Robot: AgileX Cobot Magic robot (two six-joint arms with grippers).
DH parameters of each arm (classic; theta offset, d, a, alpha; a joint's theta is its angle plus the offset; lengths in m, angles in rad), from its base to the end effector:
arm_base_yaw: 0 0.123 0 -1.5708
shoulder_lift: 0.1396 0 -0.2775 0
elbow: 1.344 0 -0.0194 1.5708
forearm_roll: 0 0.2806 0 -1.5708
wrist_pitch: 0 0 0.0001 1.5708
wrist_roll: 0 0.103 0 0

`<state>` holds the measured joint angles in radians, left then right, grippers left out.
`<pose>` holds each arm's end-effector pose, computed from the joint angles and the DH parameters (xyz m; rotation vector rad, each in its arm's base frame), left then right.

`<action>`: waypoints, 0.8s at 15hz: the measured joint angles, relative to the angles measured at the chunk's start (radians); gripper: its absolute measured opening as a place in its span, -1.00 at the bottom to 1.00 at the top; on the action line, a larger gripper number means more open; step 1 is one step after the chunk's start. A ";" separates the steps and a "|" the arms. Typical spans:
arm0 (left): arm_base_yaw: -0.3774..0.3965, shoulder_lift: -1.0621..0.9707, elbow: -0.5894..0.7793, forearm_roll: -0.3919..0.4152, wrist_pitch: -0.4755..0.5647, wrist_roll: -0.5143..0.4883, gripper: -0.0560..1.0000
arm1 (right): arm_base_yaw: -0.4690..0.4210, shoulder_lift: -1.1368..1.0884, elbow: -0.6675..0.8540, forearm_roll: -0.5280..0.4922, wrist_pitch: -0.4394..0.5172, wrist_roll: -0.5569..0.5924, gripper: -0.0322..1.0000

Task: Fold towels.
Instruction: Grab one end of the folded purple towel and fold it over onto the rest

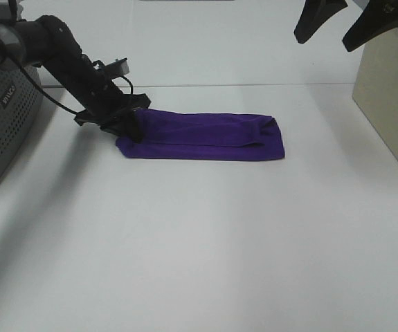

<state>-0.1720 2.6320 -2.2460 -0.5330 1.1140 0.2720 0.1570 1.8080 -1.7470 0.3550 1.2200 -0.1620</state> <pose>0.5363 -0.1409 0.0698 0.3482 2.8558 -0.7164 0.4093 0.0989 0.3180 -0.3534 2.7031 0.4898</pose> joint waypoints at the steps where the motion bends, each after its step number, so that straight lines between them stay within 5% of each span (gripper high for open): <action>1: 0.001 -0.038 0.002 0.066 0.011 -0.007 -0.85 | 0.000 -0.033 0.000 0.005 0.000 0.000 0.59; 5: -0.024 -0.136 -0.004 0.036 0.003 -0.009 -0.85 | 0.000 -0.131 0.022 0.014 0.001 0.000 0.59; 9: -0.176 -0.137 -0.022 -0.017 -0.072 0.031 -0.85 | 0.000 -0.181 0.035 0.022 0.002 -0.002 0.59; 12: -0.215 -0.137 -0.022 -0.030 -0.118 0.031 -0.85 | 0.000 -0.181 0.035 0.068 0.002 -0.015 0.59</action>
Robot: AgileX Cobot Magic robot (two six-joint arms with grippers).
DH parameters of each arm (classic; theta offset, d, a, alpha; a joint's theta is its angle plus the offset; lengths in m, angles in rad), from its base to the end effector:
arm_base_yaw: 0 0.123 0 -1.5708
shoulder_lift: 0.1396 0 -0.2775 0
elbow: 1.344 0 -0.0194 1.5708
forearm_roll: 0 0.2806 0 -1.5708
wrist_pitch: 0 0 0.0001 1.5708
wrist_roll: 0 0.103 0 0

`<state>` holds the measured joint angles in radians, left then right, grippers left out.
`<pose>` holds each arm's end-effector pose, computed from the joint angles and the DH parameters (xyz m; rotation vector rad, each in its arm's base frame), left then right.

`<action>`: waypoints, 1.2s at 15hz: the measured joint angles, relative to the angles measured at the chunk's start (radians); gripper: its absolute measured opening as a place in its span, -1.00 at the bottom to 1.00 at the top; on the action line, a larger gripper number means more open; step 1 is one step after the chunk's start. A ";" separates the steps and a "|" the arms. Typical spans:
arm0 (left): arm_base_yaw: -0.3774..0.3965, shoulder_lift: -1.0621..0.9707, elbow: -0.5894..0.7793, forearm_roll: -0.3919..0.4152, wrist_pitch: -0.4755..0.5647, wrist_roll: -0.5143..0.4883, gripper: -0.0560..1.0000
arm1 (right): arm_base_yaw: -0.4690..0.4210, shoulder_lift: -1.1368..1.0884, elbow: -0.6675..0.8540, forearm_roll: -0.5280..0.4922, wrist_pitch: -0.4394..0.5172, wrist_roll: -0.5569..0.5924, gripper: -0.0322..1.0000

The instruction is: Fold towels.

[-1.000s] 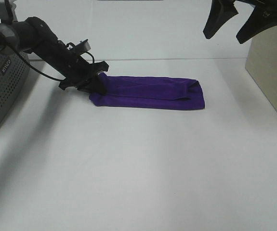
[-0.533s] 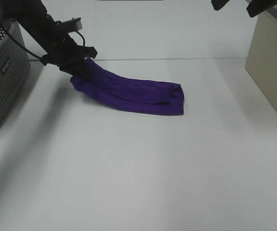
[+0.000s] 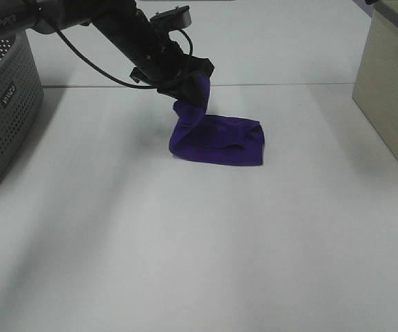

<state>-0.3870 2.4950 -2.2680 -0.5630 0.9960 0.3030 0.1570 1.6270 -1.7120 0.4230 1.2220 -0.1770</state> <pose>0.5089 -0.2573 0.1576 0.6325 2.5647 -0.7527 0.3660 0.0982 0.3814 -0.3771 2.5397 0.5613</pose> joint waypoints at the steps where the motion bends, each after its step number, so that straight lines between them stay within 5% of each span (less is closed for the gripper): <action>1: -0.011 0.000 0.000 -0.013 -0.017 0.000 -0.85 | 0.000 -0.001 0.000 0.016 0.000 -0.012 0.59; 10: -0.064 0.056 -0.007 -0.073 -0.060 0.001 -0.84 | 0.000 -0.001 0.001 0.036 0.000 -0.028 0.59; 12: -0.084 0.071 -0.009 -0.108 -0.091 0.001 -0.50 | 0.000 -0.001 0.001 0.036 0.000 -0.031 0.59; 14: -0.124 0.072 -0.011 -0.156 -0.152 0.002 0.22 | 0.000 -0.001 0.001 0.036 0.000 -0.032 0.59; 18: -0.167 0.072 -0.019 -0.177 -0.193 0.006 0.50 | 0.000 -0.006 0.001 0.036 0.000 -0.039 0.59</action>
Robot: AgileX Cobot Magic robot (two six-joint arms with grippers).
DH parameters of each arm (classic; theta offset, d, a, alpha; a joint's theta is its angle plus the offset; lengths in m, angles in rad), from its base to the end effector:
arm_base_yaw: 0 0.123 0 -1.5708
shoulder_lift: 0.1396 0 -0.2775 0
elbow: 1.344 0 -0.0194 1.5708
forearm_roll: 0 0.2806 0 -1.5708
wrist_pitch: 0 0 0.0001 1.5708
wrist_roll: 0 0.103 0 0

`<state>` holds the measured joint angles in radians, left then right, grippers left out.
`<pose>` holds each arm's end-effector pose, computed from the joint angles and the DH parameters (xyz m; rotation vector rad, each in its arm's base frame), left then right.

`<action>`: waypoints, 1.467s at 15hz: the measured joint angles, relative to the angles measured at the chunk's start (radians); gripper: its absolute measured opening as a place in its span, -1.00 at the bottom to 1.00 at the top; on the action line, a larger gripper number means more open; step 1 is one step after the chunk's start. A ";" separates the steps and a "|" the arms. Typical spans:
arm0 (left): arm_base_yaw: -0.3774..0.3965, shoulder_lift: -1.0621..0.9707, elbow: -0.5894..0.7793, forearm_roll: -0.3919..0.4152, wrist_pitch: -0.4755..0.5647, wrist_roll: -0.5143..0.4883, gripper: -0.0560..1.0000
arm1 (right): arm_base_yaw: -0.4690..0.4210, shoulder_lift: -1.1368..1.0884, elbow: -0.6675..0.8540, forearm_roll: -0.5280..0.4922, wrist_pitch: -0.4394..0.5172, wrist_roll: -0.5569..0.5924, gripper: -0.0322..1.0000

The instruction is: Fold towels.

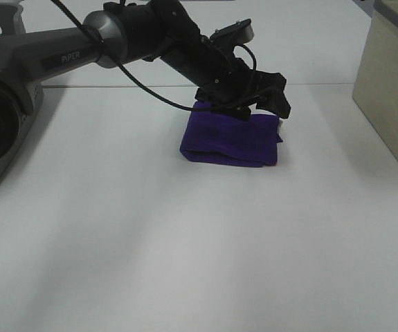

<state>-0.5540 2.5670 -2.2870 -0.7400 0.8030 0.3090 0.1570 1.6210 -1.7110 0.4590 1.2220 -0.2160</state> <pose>0.4758 -0.3532 0.1378 0.6134 2.4352 -0.9680 0.3637 0.1010 0.3848 -0.4204 2.5130 0.5935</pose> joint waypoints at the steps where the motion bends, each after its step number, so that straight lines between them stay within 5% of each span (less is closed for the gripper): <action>1: 0.002 -0.001 0.000 0.000 0.003 0.029 0.51 | 0.000 -0.009 0.000 0.000 0.000 -0.006 0.59; 4: 0.041 -0.049 -0.026 0.087 0.119 0.015 0.52 | 0.000 -0.018 0.002 -0.009 0.000 -0.008 0.59; 7: 0.119 -0.165 -0.039 0.432 0.259 -0.206 0.52 | 0.000 -0.018 0.002 -0.050 0.000 0.012 0.59; 9: 0.179 -0.216 -0.040 0.588 0.352 -0.328 0.52 | 0.000 -0.018 0.002 -0.080 0.000 0.039 0.59; 14: 0.297 -0.300 -0.040 0.635 0.408 -0.342 0.54 | 0.000 -0.018 0.002 -0.171 0.000 0.114 0.59; 18: 0.431 -0.428 0.000 0.683 0.409 -0.347 0.73 | -0.002 -0.076 0.004 -0.338 0.001 0.186 0.59; 19: 0.512 -0.532 0.126 0.682 0.408 -0.309 0.74 | -0.002 -0.148 0.009 -0.372 0.001 0.205 0.59; 22: 0.571 -0.733 0.390 0.680 0.407 -0.268 0.74 | -0.002 -0.310 0.110 -0.373 -0.004 0.216 0.59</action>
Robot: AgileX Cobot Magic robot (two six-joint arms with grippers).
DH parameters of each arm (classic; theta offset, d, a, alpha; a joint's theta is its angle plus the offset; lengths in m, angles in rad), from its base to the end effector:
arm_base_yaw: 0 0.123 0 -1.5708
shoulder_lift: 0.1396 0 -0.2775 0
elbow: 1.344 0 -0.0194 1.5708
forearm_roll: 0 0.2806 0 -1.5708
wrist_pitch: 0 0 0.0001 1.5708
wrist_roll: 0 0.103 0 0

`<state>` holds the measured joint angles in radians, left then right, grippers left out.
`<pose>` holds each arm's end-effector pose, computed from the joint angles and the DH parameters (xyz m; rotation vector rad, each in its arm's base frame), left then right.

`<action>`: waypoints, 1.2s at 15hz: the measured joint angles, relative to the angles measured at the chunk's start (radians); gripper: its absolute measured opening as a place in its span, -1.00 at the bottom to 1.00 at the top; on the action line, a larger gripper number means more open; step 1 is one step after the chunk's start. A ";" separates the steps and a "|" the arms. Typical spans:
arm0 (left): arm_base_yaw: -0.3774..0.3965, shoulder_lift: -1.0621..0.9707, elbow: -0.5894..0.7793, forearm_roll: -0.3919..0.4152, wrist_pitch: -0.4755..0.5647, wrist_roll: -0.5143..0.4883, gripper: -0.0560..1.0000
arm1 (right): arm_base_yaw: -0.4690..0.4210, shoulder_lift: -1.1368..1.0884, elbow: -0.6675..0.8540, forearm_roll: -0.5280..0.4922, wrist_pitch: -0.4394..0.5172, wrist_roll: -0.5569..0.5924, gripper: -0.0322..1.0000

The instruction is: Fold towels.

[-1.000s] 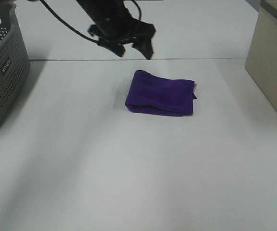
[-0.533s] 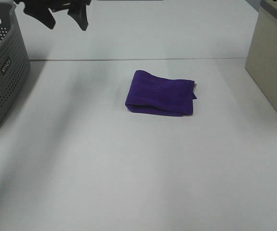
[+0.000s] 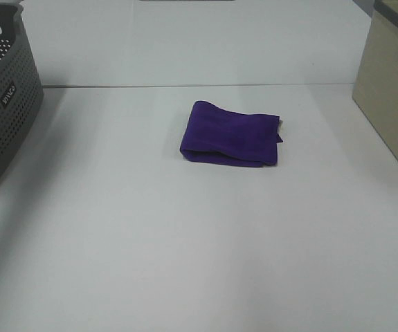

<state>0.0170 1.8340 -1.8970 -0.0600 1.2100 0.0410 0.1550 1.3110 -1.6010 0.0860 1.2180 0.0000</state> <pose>0.4336 0.0016 0.3497 0.0230 2.6285 -0.0611 0.2842 0.0528 0.4434 -0.1883 2.4075 0.1823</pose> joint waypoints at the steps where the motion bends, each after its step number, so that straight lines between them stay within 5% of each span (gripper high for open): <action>1: 0.012 -0.103 0.121 0.000 -0.002 0.018 0.74 | 0.000 -0.081 0.072 0.000 0.000 0.000 0.59; 3: 0.017 -0.432 0.444 0.000 -0.049 0.030 0.74 | 0.000 -0.341 0.281 -0.001 0.000 0.000 0.59; 8: 0.017 -1.095 0.929 -0.001 -0.059 0.030 0.74 | 0.000 -0.855 0.632 -0.013 0.002 0.000 0.59; 15: 0.017 -1.755 1.179 0.001 0.005 0.037 0.74 | 0.000 -1.233 0.931 -0.037 0.006 -0.007 0.59; 18: 0.017 -1.840 1.222 0.002 0.010 0.038 0.74 | 0.000 -1.315 1.011 -0.086 0.008 -0.011 0.59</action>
<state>0.0340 -0.0060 -0.6750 -0.0580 1.2200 0.0790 0.1550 -0.0040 -0.5900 0.0000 1.2260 -0.0110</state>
